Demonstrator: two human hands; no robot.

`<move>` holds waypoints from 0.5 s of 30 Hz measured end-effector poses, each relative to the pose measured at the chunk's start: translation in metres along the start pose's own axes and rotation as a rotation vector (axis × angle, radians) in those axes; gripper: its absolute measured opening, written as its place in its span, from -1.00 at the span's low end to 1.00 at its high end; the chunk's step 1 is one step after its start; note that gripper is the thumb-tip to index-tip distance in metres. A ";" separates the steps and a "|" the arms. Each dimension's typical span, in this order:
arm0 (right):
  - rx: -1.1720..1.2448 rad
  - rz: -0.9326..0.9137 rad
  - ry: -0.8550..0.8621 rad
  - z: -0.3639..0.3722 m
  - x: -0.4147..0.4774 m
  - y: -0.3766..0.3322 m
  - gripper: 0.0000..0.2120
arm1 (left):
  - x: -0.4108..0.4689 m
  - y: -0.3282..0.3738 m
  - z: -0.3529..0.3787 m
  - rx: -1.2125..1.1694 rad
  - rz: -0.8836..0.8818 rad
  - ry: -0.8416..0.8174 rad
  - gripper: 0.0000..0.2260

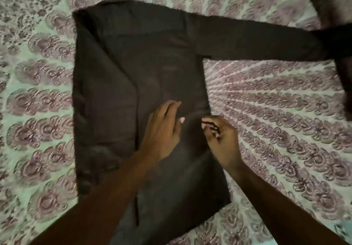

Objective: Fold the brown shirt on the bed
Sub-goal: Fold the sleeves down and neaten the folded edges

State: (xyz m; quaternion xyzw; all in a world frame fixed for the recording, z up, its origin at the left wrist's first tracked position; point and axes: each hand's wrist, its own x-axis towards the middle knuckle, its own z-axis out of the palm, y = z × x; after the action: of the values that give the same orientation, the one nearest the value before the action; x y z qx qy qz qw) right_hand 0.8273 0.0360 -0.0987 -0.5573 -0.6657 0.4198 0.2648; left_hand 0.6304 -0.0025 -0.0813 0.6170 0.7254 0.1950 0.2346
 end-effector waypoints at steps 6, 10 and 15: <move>0.113 0.144 0.275 -0.106 0.095 0.040 -0.82 | 0.148 0.086 0.044 0.099 0.105 -0.139 -0.42; 0.076 0.208 0.402 -0.170 0.159 0.068 -0.84 | 0.227 0.131 0.075 0.164 0.041 -0.242 -0.24; 0.045 0.275 0.596 -0.227 0.208 0.111 -0.85 | 0.262 0.149 0.109 0.298 -0.078 -0.408 0.00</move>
State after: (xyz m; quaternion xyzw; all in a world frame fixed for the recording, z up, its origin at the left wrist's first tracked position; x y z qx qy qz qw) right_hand 1.0213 0.2998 -0.1020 -0.7344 -0.4680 0.2846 0.4008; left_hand 0.7799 0.2798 -0.1104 0.6430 0.7070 -0.0520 0.2899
